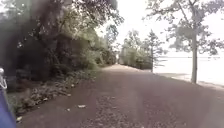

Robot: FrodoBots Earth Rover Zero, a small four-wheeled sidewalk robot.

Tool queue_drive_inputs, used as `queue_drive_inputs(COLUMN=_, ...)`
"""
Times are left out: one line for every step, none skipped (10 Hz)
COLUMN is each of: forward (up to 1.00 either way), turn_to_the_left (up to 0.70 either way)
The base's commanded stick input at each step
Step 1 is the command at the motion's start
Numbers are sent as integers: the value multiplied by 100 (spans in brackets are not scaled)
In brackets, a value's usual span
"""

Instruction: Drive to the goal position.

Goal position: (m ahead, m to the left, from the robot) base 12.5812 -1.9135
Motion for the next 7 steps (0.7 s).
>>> queue_drive_inputs(forward=70, turn_to_the_left=-5)
queue_drive_inputs(forward=70, turn_to_the_left=-14)
queue_drive_inputs(forward=70, turn_to_the_left=-19)
queue_drive_inputs(forward=70, turn_to_the_left=-1)
queue_drive_inputs(forward=70, turn_to_the_left=-1)
queue_drive_inputs(forward=70, turn_to_the_left=-3)
queue_drive_inputs(forward=70, turn_to_the_left=-3)
